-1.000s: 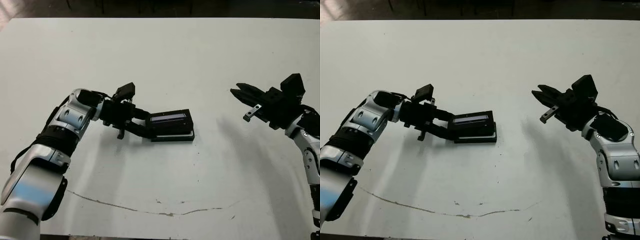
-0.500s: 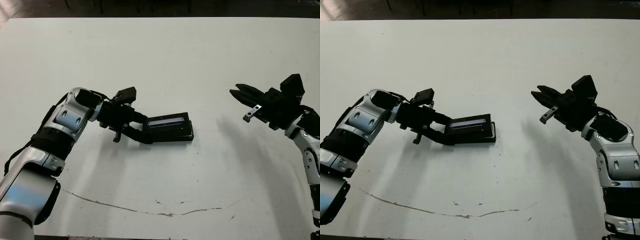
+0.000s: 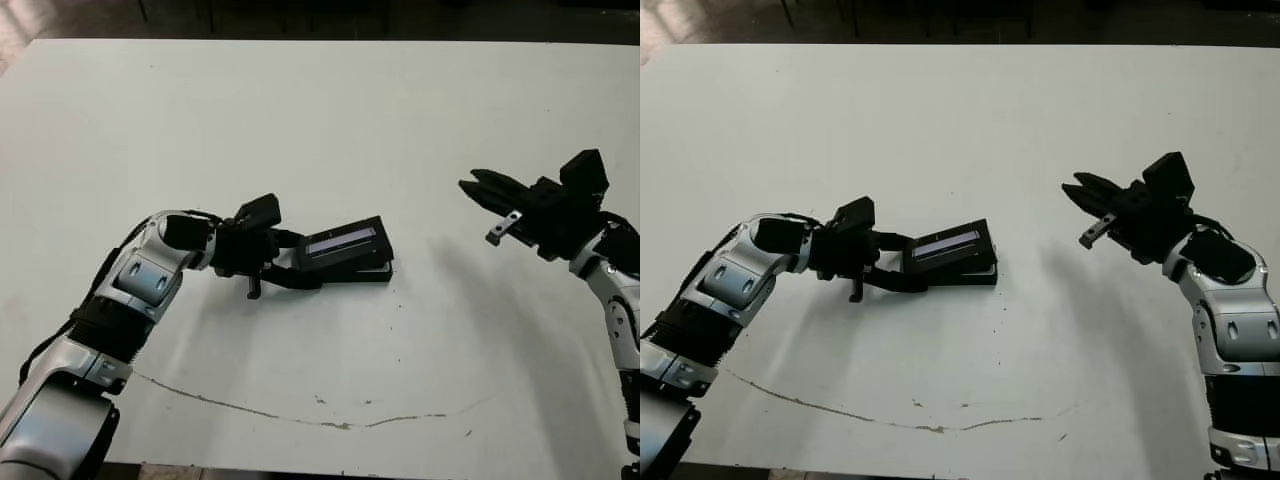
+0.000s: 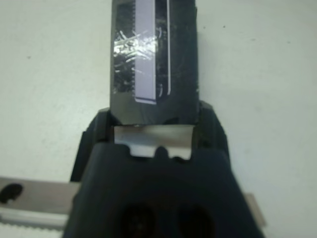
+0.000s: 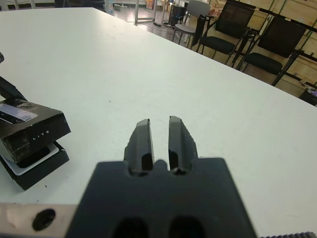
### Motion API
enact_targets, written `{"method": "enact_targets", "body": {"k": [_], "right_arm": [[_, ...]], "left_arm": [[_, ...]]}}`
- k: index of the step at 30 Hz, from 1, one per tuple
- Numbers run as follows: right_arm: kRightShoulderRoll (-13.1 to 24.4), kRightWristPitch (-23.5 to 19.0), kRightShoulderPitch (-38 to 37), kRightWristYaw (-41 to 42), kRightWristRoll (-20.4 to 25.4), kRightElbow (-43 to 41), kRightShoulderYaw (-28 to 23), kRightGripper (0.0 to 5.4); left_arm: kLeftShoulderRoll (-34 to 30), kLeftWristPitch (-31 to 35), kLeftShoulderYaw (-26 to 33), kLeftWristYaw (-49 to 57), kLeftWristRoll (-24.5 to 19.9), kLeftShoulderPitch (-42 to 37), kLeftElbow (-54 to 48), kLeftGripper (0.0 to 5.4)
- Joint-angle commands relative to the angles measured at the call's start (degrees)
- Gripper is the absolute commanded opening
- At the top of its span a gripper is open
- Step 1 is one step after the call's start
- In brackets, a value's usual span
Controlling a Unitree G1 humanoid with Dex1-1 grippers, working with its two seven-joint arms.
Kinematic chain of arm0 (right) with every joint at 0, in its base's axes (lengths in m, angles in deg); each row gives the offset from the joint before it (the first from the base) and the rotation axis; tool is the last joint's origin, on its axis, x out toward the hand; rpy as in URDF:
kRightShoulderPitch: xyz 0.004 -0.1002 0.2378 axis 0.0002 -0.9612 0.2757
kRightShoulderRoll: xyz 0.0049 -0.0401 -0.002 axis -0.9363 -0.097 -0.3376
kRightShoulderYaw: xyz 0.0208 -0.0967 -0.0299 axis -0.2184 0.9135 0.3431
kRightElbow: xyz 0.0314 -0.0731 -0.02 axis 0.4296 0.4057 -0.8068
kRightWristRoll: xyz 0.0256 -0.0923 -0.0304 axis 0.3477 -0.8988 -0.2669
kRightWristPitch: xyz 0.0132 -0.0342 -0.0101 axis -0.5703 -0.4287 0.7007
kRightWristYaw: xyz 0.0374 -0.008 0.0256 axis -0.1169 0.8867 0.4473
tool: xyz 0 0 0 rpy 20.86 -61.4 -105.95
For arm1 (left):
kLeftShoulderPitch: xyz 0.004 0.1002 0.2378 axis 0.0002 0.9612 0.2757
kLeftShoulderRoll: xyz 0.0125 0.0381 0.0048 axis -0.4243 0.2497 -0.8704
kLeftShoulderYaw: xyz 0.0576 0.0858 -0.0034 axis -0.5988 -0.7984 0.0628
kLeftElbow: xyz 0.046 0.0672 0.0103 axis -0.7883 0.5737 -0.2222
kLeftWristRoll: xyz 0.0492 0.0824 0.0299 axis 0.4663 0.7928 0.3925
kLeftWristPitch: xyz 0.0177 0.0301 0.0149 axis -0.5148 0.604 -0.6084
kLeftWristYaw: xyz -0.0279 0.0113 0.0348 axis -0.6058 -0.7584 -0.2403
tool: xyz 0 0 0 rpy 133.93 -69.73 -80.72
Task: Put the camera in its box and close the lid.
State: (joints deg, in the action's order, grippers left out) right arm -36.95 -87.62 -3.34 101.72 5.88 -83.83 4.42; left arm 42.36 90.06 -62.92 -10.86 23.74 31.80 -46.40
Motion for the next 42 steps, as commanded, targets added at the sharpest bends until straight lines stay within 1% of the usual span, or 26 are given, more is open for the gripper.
{"method": "enact_targets", "body": {"k": [1, 6, 9, 12, 15, 20, 25, 28, 31, 36, 38, 42], "right_arm": [[0.06, -0.43, -1.4, -0.05, -0.35, 0.14, 0.33, 0.0], [-0.13, -0.37, -1.2, -0.07, -0.39, 0.43, 0.51, 0.0], [-0.31, -1.16, -1.05, -0.09, 0.04, 0.48, 0.53, 0.0], [-0.41, -1.01, -1.19, -0.04, 0.15, 0.3, 0.55, 0.0], [-0.26, -1.21, -1.36, -0.04, 0.15, 0.11, 0.52, 0.0], [0.16, -2.53, -2.05, -0.6, 0.06, -1.44, 0.3, 0.0], [0.14, -2.93, -2.59, -0.33, 0.63, -1.81, 0.05, 0.0], [0.34, -2.7, -2.85, -0.09, 0.93, -1.95, 0.03, 0.0], [0.42, -3.1, -3.09, -0.06, 1.31, -2.32, -0.02, 0.0], [0.37, -2.99, -3.1, -0.17, 1.32, -2.28, 0.01, 0.0], [0.25, -2.48, -2.9, -0.09, 1.11, -1.97, 0.21, 0.0], [0.13, -2.15, -2.84, -0.62, 0.28, -2.51, 0.73, 0.0]], "left_arm": [[1.17, 4.18, -2.55, 0.86, 1.56, 1.84, 1.32, 1.4], [0.02, 5.85, -4.2, -2.95, 1.62, -1.23, 0.42, 1.4], [-0.7, 4.18, -5.39, -4.76, 2.79, -3.51, 0.36, 1.4], [-1.03, 4.65, -6.65, -6.17, 4.19, -6.34, 0.71, 1.4], [-0.92, 3.65, -7.35, -7.22, 5.17, -8.58, 1.95, 1.4], [-0.43, 2.01, -10.1, -8.17, 8.73, -12.82, 5.45, 1.4], [0.93, 0.43, -11.4, -8.43, 10.29, -15.79, 9.06, 1.31], [1.41, -1.26, -12.04, -7.53, 11.58, -16.59, 10.28, 1.25], [1.28, -2.18, -12.15, -7.39, 11.94, -16.29, 10.6, 1.25], [0.35, 1.14, -12.6, -9.0, 11.7, -14.95, 8.52, 1.25], [-0.3, 1.28, -13.11, -10.71, 11.45, -14.65, 8.08, 1.64], [-2.69, -3.23, -14.7, -14.94, 12.01, -14.36, 7.58, 2.58]]}}
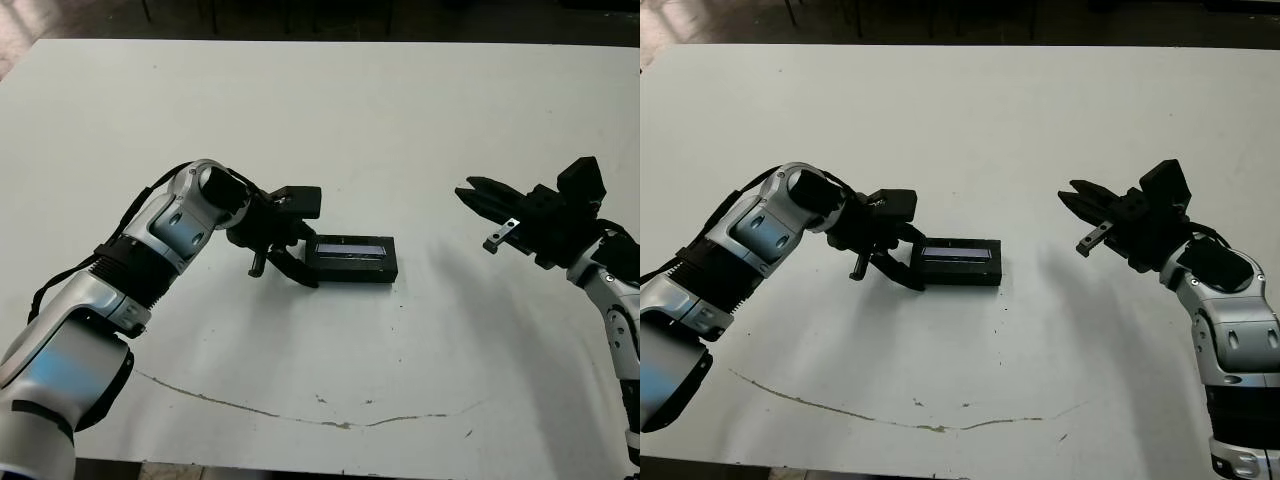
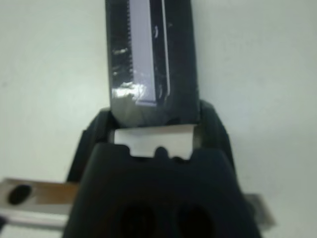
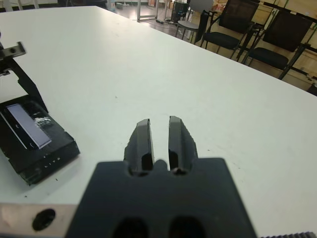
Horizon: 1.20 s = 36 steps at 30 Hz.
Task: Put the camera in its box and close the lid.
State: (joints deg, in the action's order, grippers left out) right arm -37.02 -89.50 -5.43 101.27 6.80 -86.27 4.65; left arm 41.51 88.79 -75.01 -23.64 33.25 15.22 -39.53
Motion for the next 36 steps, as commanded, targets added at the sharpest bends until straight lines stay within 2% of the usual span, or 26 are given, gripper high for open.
{"method": "enact_targets", "body": {"k": [1, 5, 13, 16, 19, 23, 25, 29, 31, 33, 36], "right_arm": [[0.16, -0.22, -0.69, -0.1, -0.64, -0.05, 0.53, 0.0], [0.15, -0.22, -0.75, -0.03, -0.54, -0.26, 0.43, 0.0], [0.03, -0.15, -0.82, -0.11, -0.48, -0.29, 0.46, 0.0], [-0.11, 0.42, -0.64, -0.64, -1.31, -0.18, 0.82, 0.0], [-0.25, 0.34, -0.42, -1.44, -2.12, -0.46, 1.29, 0.0], [-0.56, -0.71, -0.11, -2.04, -2.08, -0.99, 1.7, 0.0], [-0.71, -1.19, -0.08, -2.54, -2.04, -1.49, 1.89, 0.0], [-1.53, -1.43, -0.28, -3.47, -1.5, -2.03, 1.67, 0.0], [-2.2, -0.48, -0.4, -3.66, -1.24, -1.71, 1.41, 0.0], [-2.72, 0.46, -0.54, -4.13, -1.45, -1.5, 1.28, 0.0], [-3.14, 1.3, -0.55, -4.52, -1.84, -1.31, 1.31, 0.0]], "left_arm": [[-2.37, -2.84, -2.8, -2.74, 2.73, 2.42, 0.64, 2.82], [-5.02, -6.15, -2.9, -3.68, 3.19, 4.34, -0.22, 3.68], [-13.22, -6.37, 1.25, -2.98, 1.21, 13.44, -5.76, 5.38], [-16.43, -9.98, 2.62, -2.46, 1.21, 14.9, -6.8, 5.38], [-19.84, -8.58, 4.95, -0.83, 1.71, 15.92, -9.94, 5.38], [-22.05, -7.45, 12.51, 4.86, -1.73, 18.7, -12.23, 5.38], [-21.46, -4.51, 17.04, 8.12, -4.37, 19.34, -12.54, 5.38], [-15.46, 4.04, 27.93, 18.36, -12.87, 21.45, -13.35, 4.8], [-10.09, 5.27, 32.6, 27.93, -15.14, 25.01, -18.33, 4.34], [-4.68, 7.66, 34.67, 36.31, -16.64, 27.91, -25.25, 3.87], [0.84, 13.12, 34.2, 44.58, -17.79, 30.36, -35.7, 3.16]]}}
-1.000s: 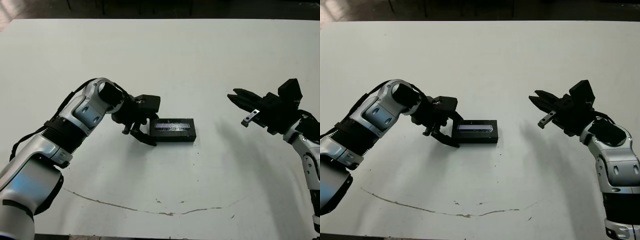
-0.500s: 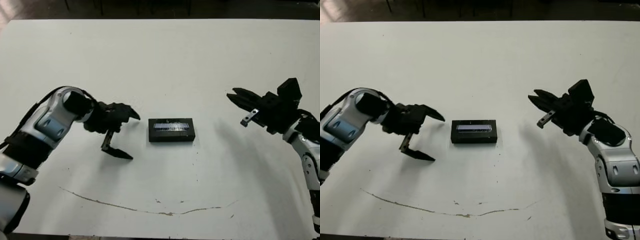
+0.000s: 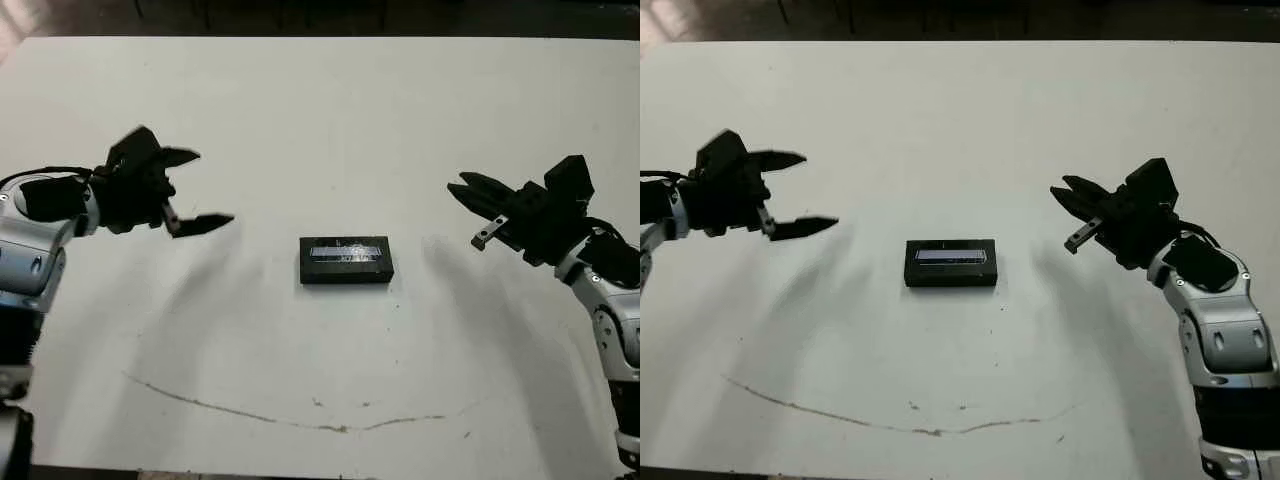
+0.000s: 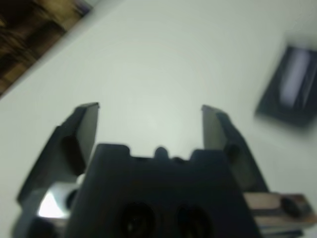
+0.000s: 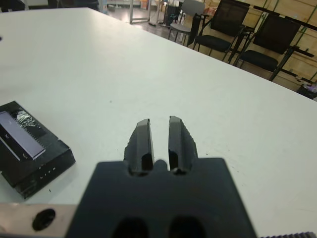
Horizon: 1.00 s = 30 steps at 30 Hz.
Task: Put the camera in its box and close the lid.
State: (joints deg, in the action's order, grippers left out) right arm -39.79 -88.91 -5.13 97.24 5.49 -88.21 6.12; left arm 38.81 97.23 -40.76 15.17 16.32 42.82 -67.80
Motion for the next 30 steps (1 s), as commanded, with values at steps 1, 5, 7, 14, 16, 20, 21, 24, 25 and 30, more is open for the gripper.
{"method": "enact_targets", "body": {"k": [1, 5, 7, 14, 16, 20, 21, 24, 25, 30], "right_arm": [[-0.51, 0.98, -0.78, -0.52, -0.54, 0.88, -0.15, 0.0], [-0.83, 0.71, -0.37, -0.96, -0.79, 1.26, 0.04, 0.0], [-0.96, 0.68, -0.21, -1.09, -0.94, 1.45, 0.1, 0.0], [-0.99, 0.95, -0.72, -1.86, -1.19, 1.27, -0.09, 0.0], [-1.0, 1.29, -1.03, -1.72, -1.05, 1.35, -0.21, 0.0], [-1.25, 1.39, -1.4, -1.52, -0.51, 1.3, -0.42, 0.0], [-1.26, 1.41, -1.5, -1.55, -0.54, 1.23, -0.4, 0.0], [-1.19, 1.38, -1.83, -1.87, -0.95, 0.74, -0.22, 0.0], [-1.22, 1.44, -1.91, -1.86, -0.96, 0.66, -0.19, 0.0], [-1.26, 1.39, -2.13, -1.98, -1.1, -0.13, 0.02, 0.0]], "left_arm": [[5.16, 7.49, -0.87, 7.98, -1.37, 3.11, -11.39, 2.89], [9.46, 11.61, -4.62, 10.67, -3.81, 1.98, -17.72, 1.94], [10.82, 12.26, -6.67, 11.32, -3.9, 0.76, -17.98, 1.48], [14.85, 21.13, -14.93, 17.49, -1.35, -0.78, -18.77, 0.03], [14.4, 22.6, -17.79, 17.72, -0.05, -0.57, -18.6, 0.03], [13.46, 24.46, -21.63, 18.19, 2.49, 0.28, -18.72, 0.03], [13.79, 25.3, -21.89, 18.68, 2.77, 0.62, -18.69, 0.03], [15.75, 28.9, -21.79, 20.78, 2.78, 1.66, -18.12, 0.03], [16.08, 30.15, -22.0, 21.21, 2.8, 1.67, -17.62, 0.03], [16.06, 36.23, -24.85, 21.83, 3.67, 1.09, -14.73, 0.03]]}}
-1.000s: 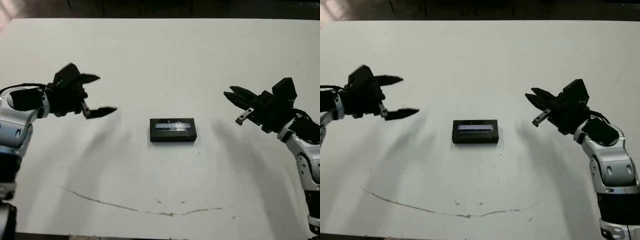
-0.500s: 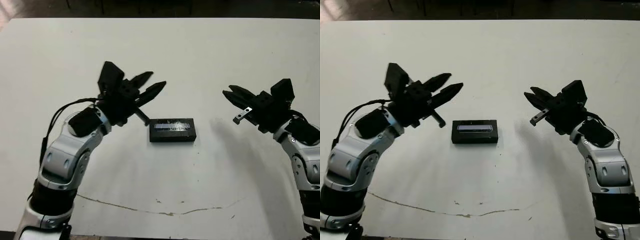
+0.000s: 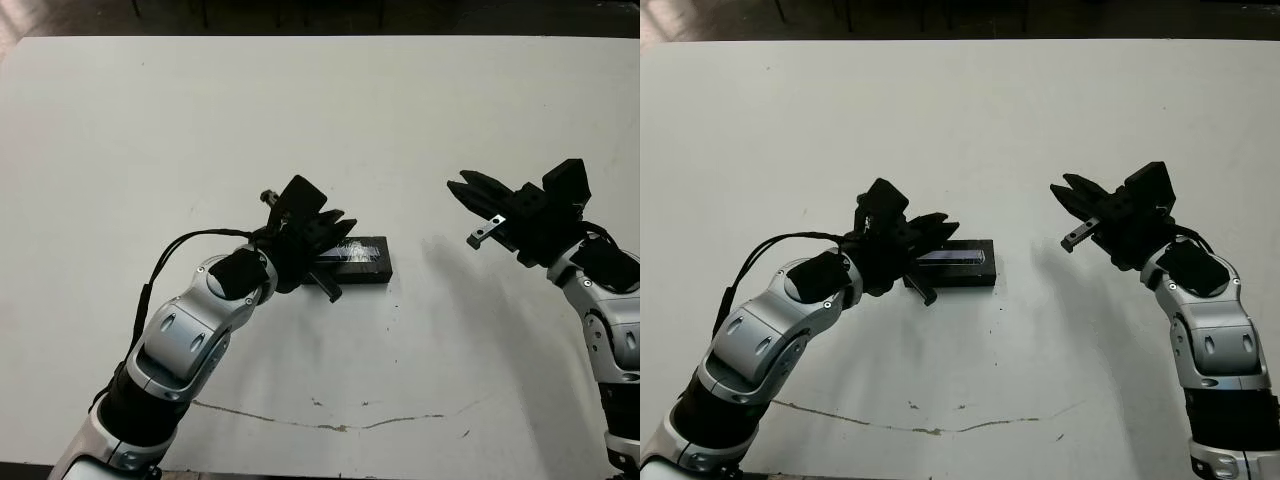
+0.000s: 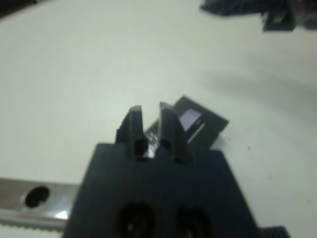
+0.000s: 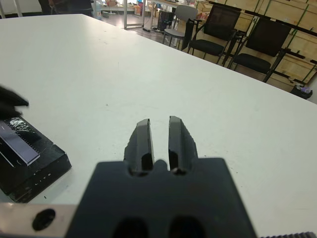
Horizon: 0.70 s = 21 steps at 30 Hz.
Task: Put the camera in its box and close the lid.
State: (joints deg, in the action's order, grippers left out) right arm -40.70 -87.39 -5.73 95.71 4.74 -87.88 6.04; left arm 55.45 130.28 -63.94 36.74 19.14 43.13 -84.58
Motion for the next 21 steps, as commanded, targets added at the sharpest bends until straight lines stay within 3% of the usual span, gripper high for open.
{"method": "enact_targets", "body": {"k": [1, 11, 21], "right_arm": [[-0.32, -0.3, -1.56, -0.35, -0.17, -0.57, 0.06, 0.0], [-0.03, -0.75, -1.33, -0.48, 0.0, -0.86, 0.31, 0.0], [-0.01, -1.71, -1.52, -0.62, 0.36, -2.07, 0.22, 0.0]], "left_arm": [[-1.06, 3.68, -2.64, -0.13, 1.13, 0.87, 2.62, 0.03], [-3.91, 3.4, -7.97, -1.8, 3.57, 3.02, 8.98, 0.03], [-5.06, 1.26, -10.48, -3.83, 4.13, 3.46, 6.6, 0.03]]}}
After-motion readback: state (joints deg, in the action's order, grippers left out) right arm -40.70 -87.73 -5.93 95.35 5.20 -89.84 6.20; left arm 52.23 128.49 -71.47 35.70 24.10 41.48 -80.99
